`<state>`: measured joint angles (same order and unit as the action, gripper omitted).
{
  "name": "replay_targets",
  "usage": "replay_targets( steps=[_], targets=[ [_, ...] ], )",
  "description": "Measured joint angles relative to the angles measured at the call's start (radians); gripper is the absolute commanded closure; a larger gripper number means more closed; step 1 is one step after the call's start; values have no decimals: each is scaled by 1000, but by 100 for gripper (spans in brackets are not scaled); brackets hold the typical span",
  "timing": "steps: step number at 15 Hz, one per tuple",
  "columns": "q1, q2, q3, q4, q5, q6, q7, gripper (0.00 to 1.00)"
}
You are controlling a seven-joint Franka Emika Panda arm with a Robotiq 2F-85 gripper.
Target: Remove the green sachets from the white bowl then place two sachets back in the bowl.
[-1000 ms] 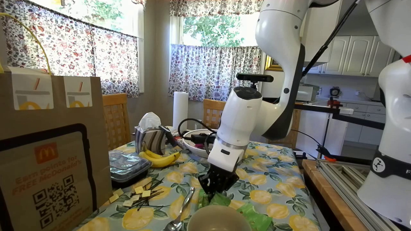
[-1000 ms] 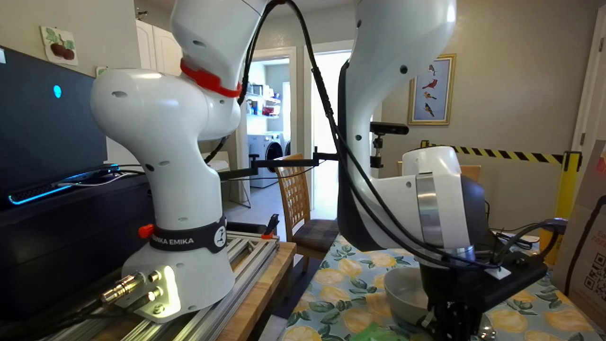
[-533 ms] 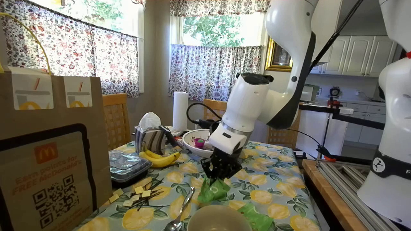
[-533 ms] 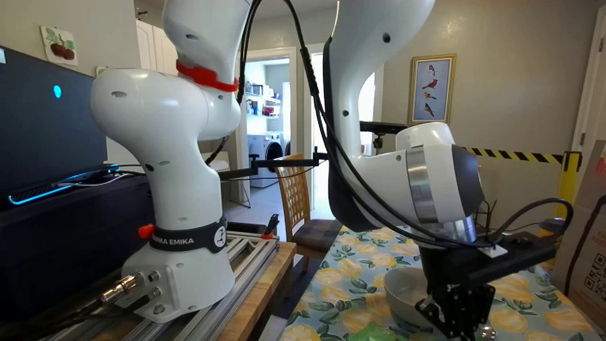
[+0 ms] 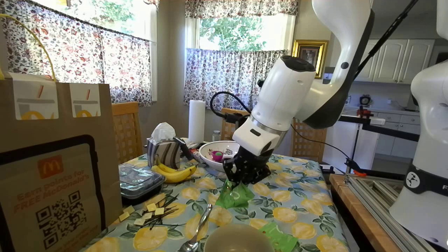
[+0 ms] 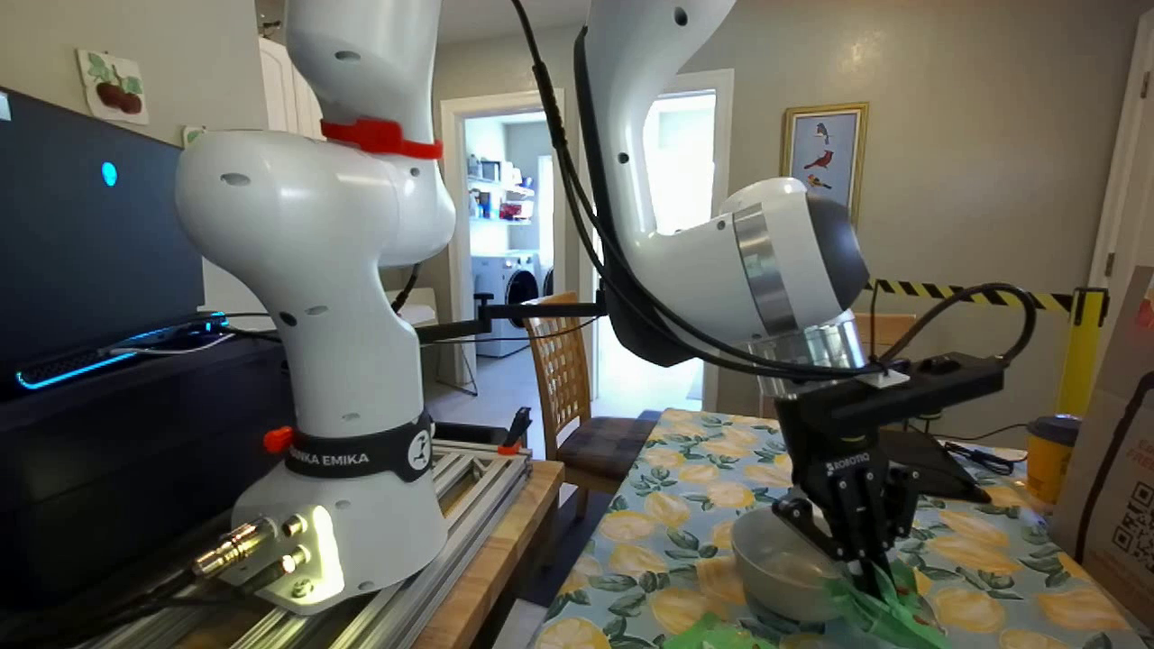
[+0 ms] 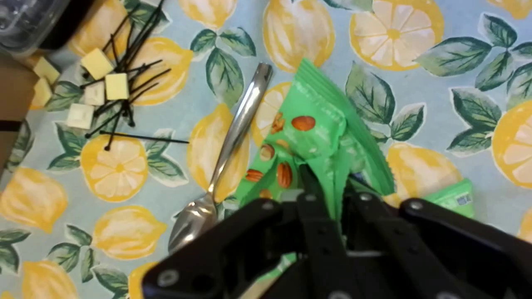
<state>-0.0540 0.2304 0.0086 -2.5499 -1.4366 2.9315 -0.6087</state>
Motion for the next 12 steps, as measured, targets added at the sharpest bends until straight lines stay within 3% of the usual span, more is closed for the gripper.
replay_targets(
  steps=[7,12],
  targets=[
    [45,-30,105,-13,232,-30,-29,97],
    [45,12,186,-12,477,-65,-178,97]
  ],
)
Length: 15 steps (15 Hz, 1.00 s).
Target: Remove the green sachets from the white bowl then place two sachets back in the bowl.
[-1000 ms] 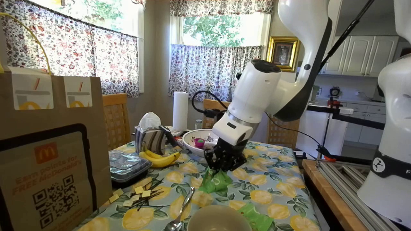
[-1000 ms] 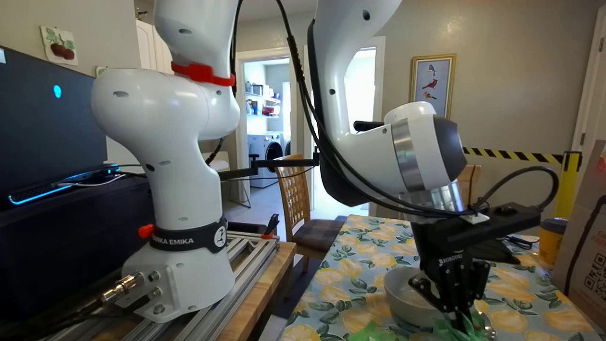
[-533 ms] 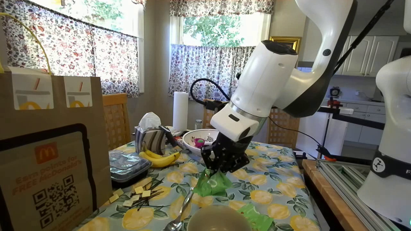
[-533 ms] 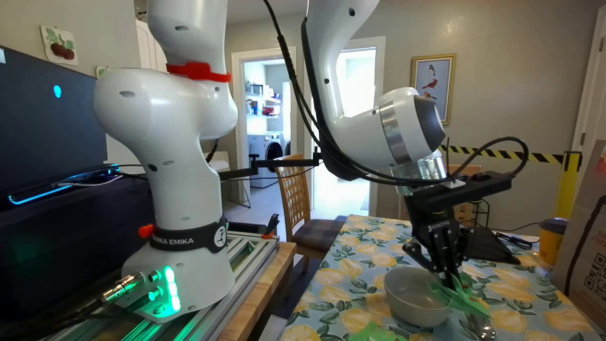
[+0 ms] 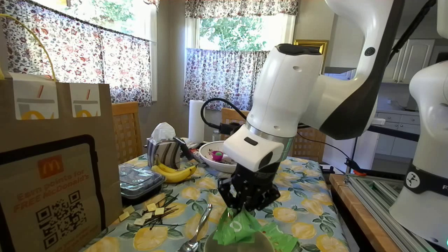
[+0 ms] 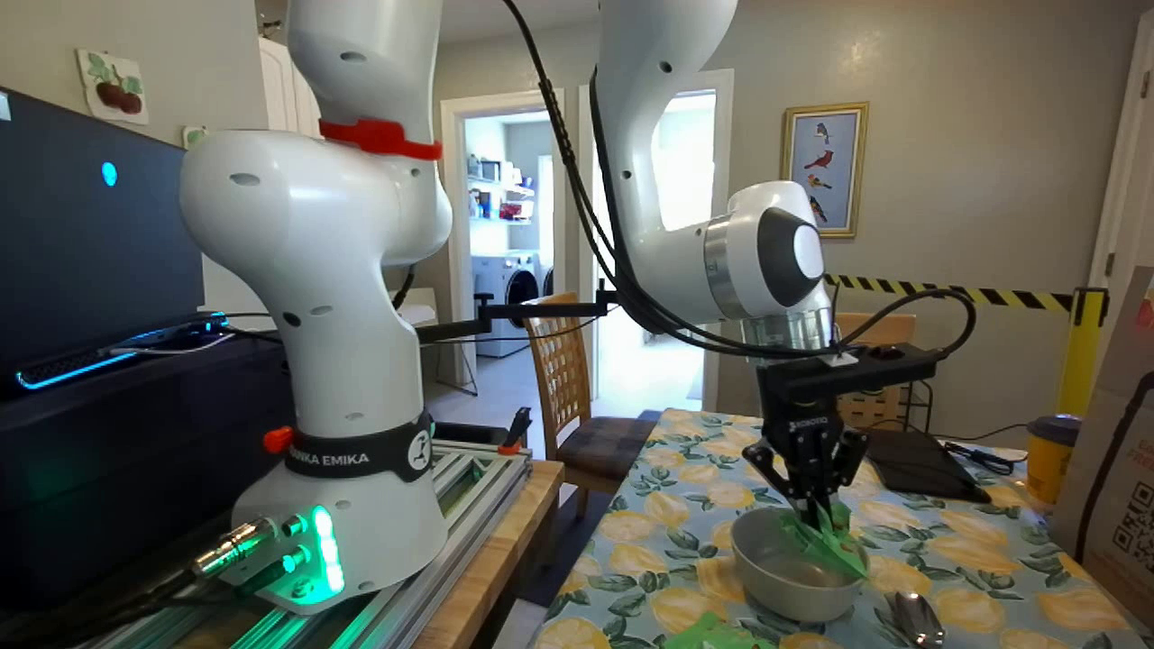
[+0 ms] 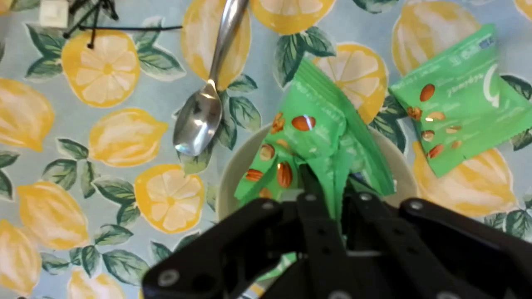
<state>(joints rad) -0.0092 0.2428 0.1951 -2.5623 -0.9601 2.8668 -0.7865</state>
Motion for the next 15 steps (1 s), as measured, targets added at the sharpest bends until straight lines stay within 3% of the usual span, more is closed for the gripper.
replay_targets(
  steps=[3,9,10,11,15],
  targets=[
    [0,16,39,3,100,-21,-55,97],
    [8,33,52,23,166,-34,-84,97],
    [10,36,48,27,171,-41,-84,64],
    [11,41,47,31,183,-50,-86,63],
    [18,58,45,51,237,-99,-94,35]
  ],
)
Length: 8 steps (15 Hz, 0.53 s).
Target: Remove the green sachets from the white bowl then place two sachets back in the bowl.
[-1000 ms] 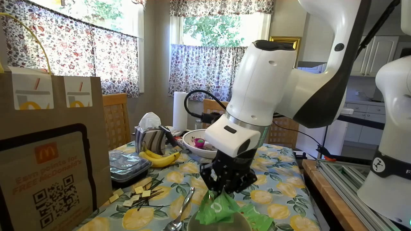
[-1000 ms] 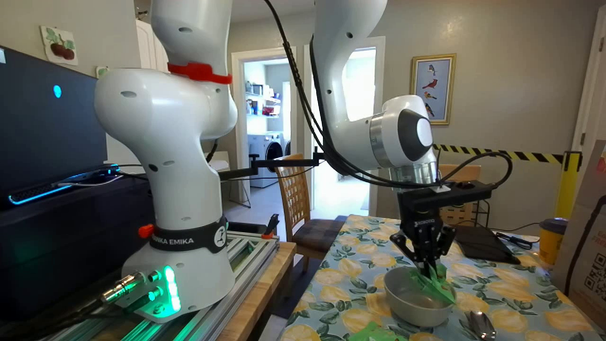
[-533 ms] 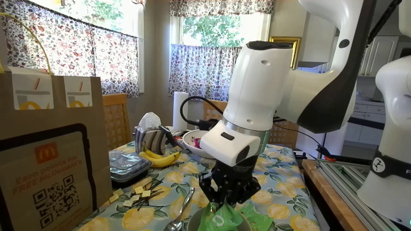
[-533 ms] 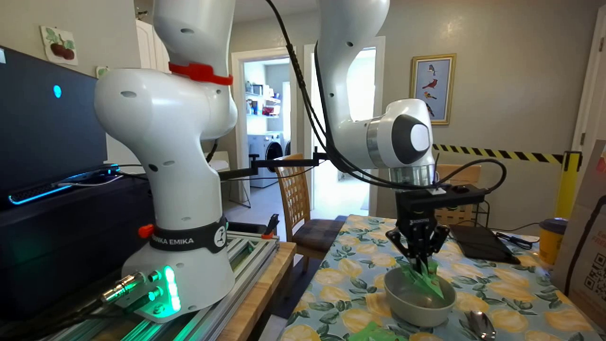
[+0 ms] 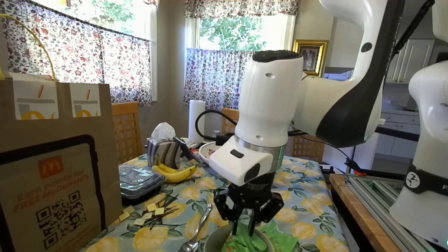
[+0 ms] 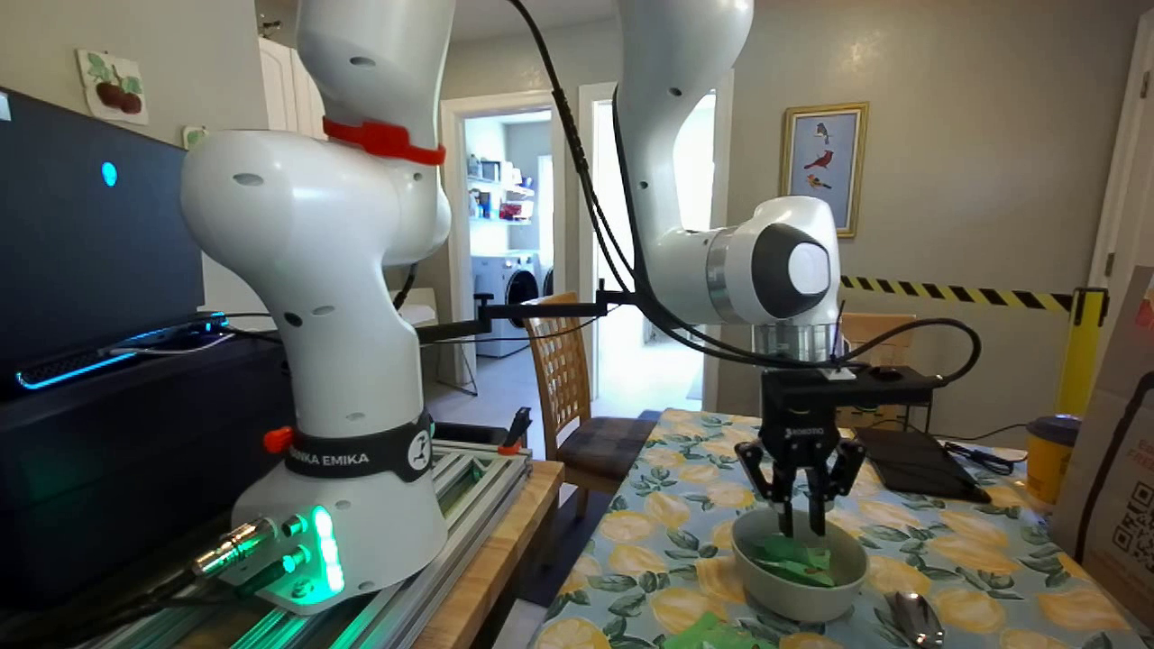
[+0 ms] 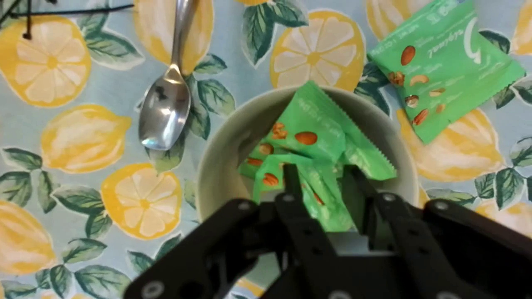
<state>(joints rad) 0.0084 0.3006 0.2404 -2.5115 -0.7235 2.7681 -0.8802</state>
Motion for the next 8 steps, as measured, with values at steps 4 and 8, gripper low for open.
replay_targets(
  steps=[4,8],
  targets=[
    [17,1,-3,22,44,-39,2,5],
    [36,-13,0,34,236,-78,61,0]
  ],
)
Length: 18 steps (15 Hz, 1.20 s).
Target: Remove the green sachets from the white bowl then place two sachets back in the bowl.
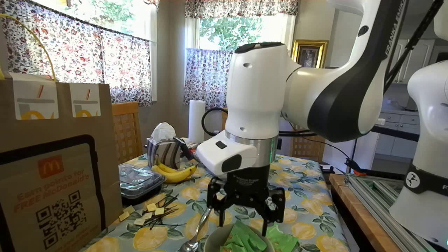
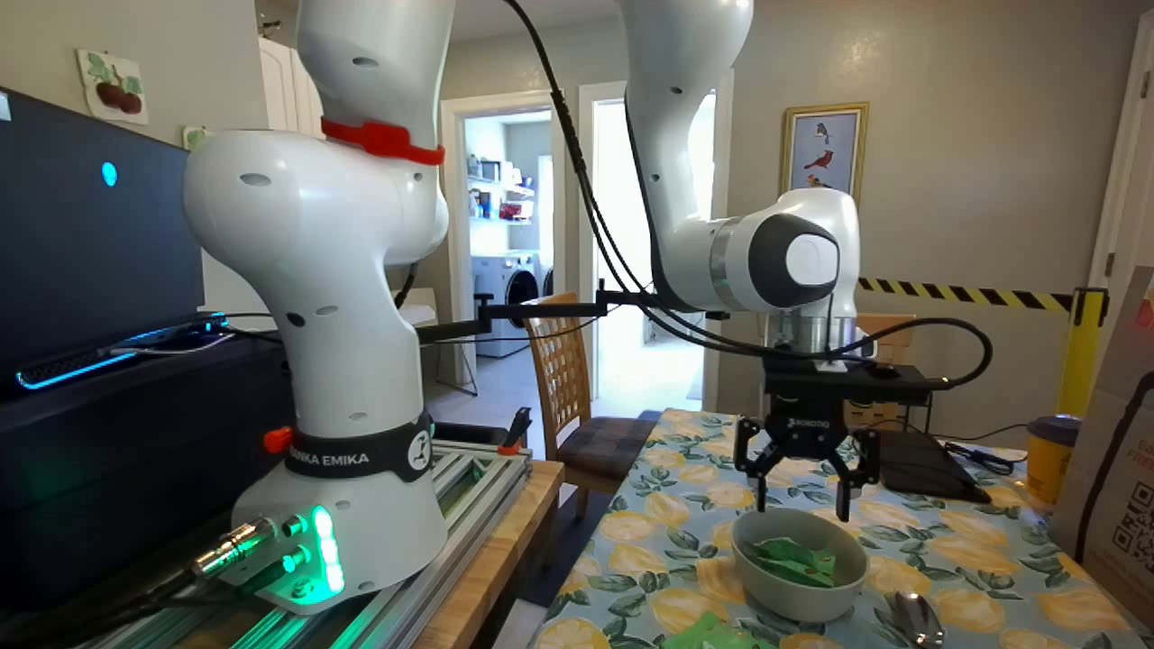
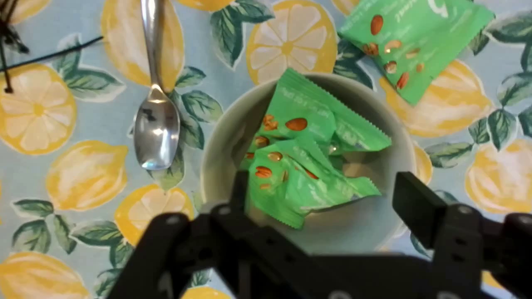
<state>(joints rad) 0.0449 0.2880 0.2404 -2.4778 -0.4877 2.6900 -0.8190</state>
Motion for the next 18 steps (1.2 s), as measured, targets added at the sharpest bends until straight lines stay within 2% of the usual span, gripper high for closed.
replay_targets(
  steps=[8,18],
  targets=[
    [-22,-169,-9,-78,396,-1,54,0],
    [-18,-382,-132,-233,606,-77,287,0]
  ],
)
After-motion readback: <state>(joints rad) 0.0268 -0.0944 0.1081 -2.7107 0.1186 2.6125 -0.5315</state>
